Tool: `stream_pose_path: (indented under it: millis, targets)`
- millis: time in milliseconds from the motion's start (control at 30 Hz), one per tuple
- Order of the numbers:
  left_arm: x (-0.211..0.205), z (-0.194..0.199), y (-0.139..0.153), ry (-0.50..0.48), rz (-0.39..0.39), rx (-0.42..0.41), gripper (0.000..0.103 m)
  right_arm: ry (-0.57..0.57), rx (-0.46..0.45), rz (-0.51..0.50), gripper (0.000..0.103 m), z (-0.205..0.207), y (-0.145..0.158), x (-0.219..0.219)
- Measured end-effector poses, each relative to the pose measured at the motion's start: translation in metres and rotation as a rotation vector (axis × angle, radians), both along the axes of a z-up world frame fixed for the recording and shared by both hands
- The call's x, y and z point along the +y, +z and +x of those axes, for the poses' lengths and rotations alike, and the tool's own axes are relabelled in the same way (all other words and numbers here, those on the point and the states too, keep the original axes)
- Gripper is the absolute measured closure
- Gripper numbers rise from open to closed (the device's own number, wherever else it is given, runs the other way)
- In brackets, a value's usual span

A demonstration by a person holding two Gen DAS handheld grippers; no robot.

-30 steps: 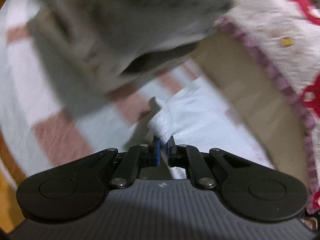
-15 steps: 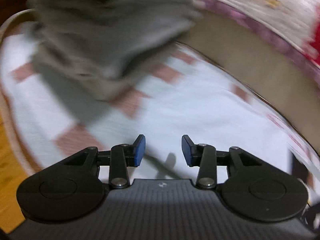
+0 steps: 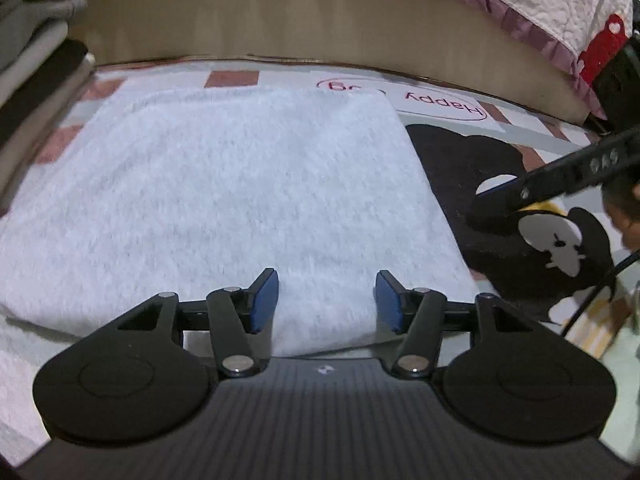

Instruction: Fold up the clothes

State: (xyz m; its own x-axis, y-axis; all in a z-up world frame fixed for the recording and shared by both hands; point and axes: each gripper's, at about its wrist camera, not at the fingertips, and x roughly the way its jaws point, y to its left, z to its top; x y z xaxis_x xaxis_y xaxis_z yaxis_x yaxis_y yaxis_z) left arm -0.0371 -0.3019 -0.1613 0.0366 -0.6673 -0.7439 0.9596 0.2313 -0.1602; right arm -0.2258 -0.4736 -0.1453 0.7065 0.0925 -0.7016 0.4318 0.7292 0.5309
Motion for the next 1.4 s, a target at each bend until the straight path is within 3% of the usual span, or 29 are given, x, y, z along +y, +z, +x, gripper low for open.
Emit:
stream_pose_path:
  millis: [300, 400, 667, 800, 933, 1067, 1133, 1167, 1200, 1233, 1333, 1400]
  targets:
    - [-0.008, 0.003, 0.002, 0.034, 0.055, 0.021, 0.05, -0.037, 0.016, -0.025, 0.048, 0.016, -0.008, -0.018]
    - [-0.008, 0.004, 0.002, 0.039, 0.057, 0.025, 0.05, -0.041, 0.007, 0.035, 0.044, 0.026, -0.014, -0.024]
    - [-0.007, 0.004, 0.002, 0.04, 0.06, 0.024, 0.05, -0.021, 0.027, 0.083, 0.045, 0.03, -0.012, 0.01]
    - [-0.007, 0.005, 0.003, 0.042, 0.064, 0.025, 0.049, -0.065, 0.081, -0.006, 0.045, 0.028, -0.007, 0.014]
    - [0.0, 0.009, 0.011, 0.09, 0.079, -0.072, 0.049, -0.137, 0.054, 0.131, 0.044, 0.021, -0.013, 0.012]
    - [0.025, 0.027, 0.035, 0.179, 0.011, -0.201, 0.049, -0.145, 0.008, 0.307, 0.044, 0.019, -0.026, 0.023]
    - [0.035, 0.035, 0.041, 0.159, -0.027, -0.191, 0.049, -0.142, -0.012, 0.321, 0.044, 0.023, -0.029, 0.024]
    - [0.039, 0.037, 0.042, 0.138, -0.043, -0.175, 0.048, -0.138, -0.019, 0.322, 0.05, 0.025, -0.03, 0.025]
    - [0.04, 0.034, 0.041, 0.102, -0.048, -0.168, 0.048, -0.122, -0.015, 0.295, 0.075, 0.029, -0.028, 0.025]
    - [0.04, 0.031, 0.04, 0.064, -0.053, -0.162, 0.048, -0.106, -0.01, 0.267, 0.088, 0.033, -0.026, 0.024]
    - [0.036, 0.014, 0.037, -0.059, -0.062, -0.171, 0.047, -0.087, -0.071, 0.239, 0.091, 0.038, -0.014, 0.021]
    - [0.032, -0.008, 0.039, -0.14, -0.06, -0.229, 0.047, -0.093, -0.112, 0.243, 0.091, 0.04, -0.001, 0.019]
